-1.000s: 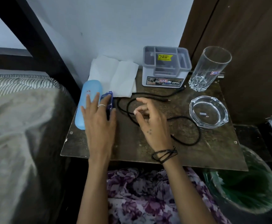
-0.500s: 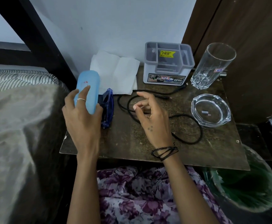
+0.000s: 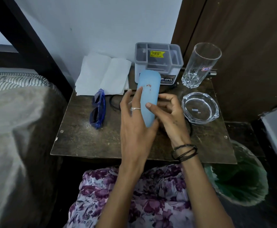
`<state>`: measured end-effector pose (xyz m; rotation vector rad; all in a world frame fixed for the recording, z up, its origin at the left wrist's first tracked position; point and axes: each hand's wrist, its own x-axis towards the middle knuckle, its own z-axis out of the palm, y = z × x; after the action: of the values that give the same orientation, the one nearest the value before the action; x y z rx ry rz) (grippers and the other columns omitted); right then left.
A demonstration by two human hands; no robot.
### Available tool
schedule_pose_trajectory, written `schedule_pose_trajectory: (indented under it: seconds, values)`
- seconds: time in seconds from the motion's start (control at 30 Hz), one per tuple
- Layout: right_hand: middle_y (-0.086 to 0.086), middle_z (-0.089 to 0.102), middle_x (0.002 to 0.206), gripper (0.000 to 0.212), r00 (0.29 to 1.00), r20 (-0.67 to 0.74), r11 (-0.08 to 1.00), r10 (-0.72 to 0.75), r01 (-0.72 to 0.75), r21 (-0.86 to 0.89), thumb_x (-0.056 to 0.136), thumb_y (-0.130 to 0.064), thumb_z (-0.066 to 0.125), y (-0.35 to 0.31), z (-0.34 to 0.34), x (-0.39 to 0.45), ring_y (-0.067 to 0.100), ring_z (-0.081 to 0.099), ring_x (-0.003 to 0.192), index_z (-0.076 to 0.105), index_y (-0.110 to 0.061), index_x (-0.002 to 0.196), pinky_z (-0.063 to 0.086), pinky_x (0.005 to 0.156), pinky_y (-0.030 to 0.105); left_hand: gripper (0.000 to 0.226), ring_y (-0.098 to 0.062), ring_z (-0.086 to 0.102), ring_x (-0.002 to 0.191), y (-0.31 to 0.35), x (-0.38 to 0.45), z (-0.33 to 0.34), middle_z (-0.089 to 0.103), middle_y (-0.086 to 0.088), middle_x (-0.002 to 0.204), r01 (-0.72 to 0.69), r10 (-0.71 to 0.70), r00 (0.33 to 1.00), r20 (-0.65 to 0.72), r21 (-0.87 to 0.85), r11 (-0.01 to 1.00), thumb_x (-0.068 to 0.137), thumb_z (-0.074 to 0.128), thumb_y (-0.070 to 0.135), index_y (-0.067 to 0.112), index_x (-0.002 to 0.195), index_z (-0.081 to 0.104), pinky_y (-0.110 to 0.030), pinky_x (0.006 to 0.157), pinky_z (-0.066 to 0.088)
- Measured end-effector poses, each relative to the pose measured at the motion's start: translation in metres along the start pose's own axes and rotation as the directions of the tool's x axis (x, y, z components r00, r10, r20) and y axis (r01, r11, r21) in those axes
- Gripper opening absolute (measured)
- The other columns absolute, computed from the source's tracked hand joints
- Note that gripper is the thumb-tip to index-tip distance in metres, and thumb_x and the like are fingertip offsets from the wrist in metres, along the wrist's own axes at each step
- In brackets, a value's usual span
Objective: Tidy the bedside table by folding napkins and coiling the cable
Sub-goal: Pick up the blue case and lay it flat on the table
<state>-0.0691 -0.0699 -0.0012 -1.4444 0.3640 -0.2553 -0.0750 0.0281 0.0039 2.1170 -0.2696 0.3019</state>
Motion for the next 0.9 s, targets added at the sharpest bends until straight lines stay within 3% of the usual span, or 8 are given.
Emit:
schedule_pose_trajectory:
  seconds: [0.17,0.3,0.37,0.43,0.5,0.57,0.73,0.9]
  values:
    - [0.003,0.062,0.094,0.027,0.978,0.152,0.989,0.141,-0.131,-0.073,0.081,-0.002,0.066,-0.011,-0.025,0.027,0.012,0.060,0.081,0.056,-0.016,0.101,0.051,0.064,0.015,0.090,0.002,0.045,0.116,-0.013,0.000,0.005,0.025,0.002,0.138,0.041,0.005,0.984,0.176,-0.257,0.965,0.070,0.080,0.020,0.027,0.142,0.026,-0.008,0.090,0.042]
    - [-0.001,0.065,0.096,0.029,0.851,0.457,0.951,0.259,-0.142,-0.276,0.073,-0.006,0.069,-0.034,-0.048,0.049,0.006,0.064,0.077,0.062,-0.021,0.097,0.050,0.069,0.014,0.102,-0.022,0.040,0.131,-0.038,0.013,-0.010,0.023,-0.006,0.144,0.099,-0.058,0.982,0.179,-0.230,0.968,0.063,0.084,0.019,0.023,0.144,0.022,-0.038,0.110,0.036]
    - [-0.004,0.067,0.094,0.036,0.775,0.544,0.932,0.322,-0.157,-0.327,0.065,-0.008,0.072,-0.040,-0.054,0.053,0.002,0.065,0.075,0.064,-0.023,0.097,0.050,0.067,0.012,0.103,-0.020,0.031,0.136,-0.048,0.017,-0.018,0.023,-0.006,0.147,0.109,-0.076,0.978,0.193,-0.168,0.980,0.062,0.085,0.022,0.026,0.144,0.022,-0.040,0.113,0.030]
    - [-0.004,0.068,0.094,0.032,0.720,0.591,0.915,0.364,-0.157,-0.372,0.067,-0.013,0.065,-0.039,-0.054,0.053,0.003,0.065,0.076,0.064,-0.022,0.098,0.049,0.065,0.011,0.098,-0.012,0.033,0.131,-0.056,0.019,-0.023,0.033,0.000,0.141,0.093,-0.057,0.965,0.255,-0.131,0.987,0.062,0.085,0.024,0.026,0.141,0.028,-0.029,0.110,0.032]
    - [0.001,0.066,0.100,0.031,0.698,0.597,0.893,0.395,-0.139,-0.427,0.072,-0.008,0.067,-0.035,-0.053,0.051,0.007,0.063,0.080,0.063,-0.020,0.100,0.047,0.068,0.012,0.087,0.005,0.039,0.113,-0.062,0.020,-0.027,0.044,0.011,0.126,0.077,-0.032,0.940,0.340,-0.120,0.990,0.061,0.085,0.025,0.026,0.135,0.039,-0.004,0.095,0.033]
    - [0.006,0.063,0.108,0.028,0.697,0.590,0.871,0.408,-0.103,-0.481,0.083,-0.001,0.061,-0.030,-0.052,0.047,0.010,0.060,0.085,0.061,-0.016,0.107,0.046,0.071,0.012,0.076,0.018,0.042,0.094,-0.067,0.020,-0.030,0.047,0.022,0.112,0.068,-0.023,0.925,0.380,-0.106,0.992,0.059,0.086,0.025,0.029,0.124,0.046,0.006,0.078,0.031]
    - [-0.007,0.060,0.108,0.030,0.747,0.570,0.807,0.342,0.078,-0.586,0.085,-0.010,0.064,-0.024,-0.053,0.031,0.008,0.058,0.096,0.060,-0.020,0.114,0.044,0.085,0.018,0.069,0.028,0.042,0.094,-0.079,0.015,-0.035,0.048,0.029,0.102,0.099,-0.053,0.914,0.403,-0.093,0.991,0.055,0.088,0.025,0.031,0.112,0.049,0.005,0.071,0.033]
    - [-0.013,0.044,0.110,0.052,0.823,0.560,0.538,0.095,0.431,-0.725,0.073,-0.045,0.073,-0.013,-0.044,0.008,0.000,0.042,0.103,0.055,-0.033,0.121,0.035,0.085,0.014,0.072,0.023,0.045,0.093,-0.088,0.015,-0.044,0.048,0.028,0.104,0.111,-0.064,0.902,0.426,-0.086,0.990,0.056,0.087,0.027,0.024,0.119,0.052,0.004,0.074,0.034]
